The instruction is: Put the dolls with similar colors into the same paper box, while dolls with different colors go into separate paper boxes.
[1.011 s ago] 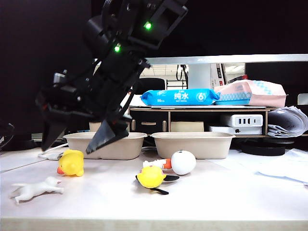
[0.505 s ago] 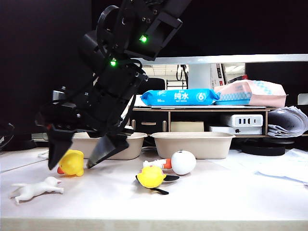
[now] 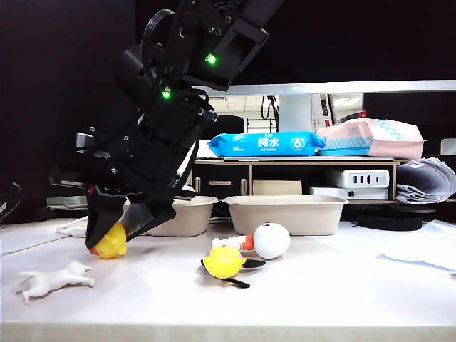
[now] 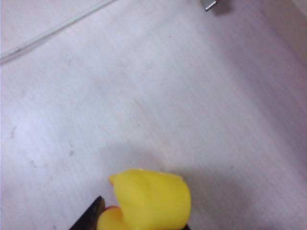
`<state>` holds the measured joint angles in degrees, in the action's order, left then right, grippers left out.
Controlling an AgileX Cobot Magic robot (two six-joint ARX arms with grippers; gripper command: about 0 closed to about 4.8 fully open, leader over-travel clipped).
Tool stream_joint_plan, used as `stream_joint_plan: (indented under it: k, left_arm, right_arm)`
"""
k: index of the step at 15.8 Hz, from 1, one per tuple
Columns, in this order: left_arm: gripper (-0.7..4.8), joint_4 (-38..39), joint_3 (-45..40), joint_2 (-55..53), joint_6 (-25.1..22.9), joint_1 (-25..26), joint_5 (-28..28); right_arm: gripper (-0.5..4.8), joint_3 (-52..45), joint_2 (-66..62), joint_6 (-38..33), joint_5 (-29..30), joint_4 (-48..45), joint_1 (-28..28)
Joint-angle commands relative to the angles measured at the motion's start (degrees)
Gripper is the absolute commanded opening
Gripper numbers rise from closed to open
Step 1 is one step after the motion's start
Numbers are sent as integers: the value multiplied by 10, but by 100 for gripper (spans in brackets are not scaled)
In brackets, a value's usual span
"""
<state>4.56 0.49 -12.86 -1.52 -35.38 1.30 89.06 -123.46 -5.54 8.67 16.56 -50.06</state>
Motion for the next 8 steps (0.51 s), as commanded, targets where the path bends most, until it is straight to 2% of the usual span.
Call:
stream_joint_plan:
  k: [1, 4, 6, 8]
  left_arm:
    - [-5, -3, 1, 35, 0, 3, 0]
    - [-5, -4, 1, 93, 0, 49, 4]
    - [-5, -4, 1, 107, 0, 103, 4]
    - [-5, -4, 0, 108, 0, 138, 4]
  right_arm:
    - [148, 43, 5, -10, -1, 12, 4]
    - [148, 106, 5, -6, -10, 14, 15]
    - [149, 127, 5, -2, -36, -34, 36]
    - [149, 127, 5, -2, -36, -68, 56]
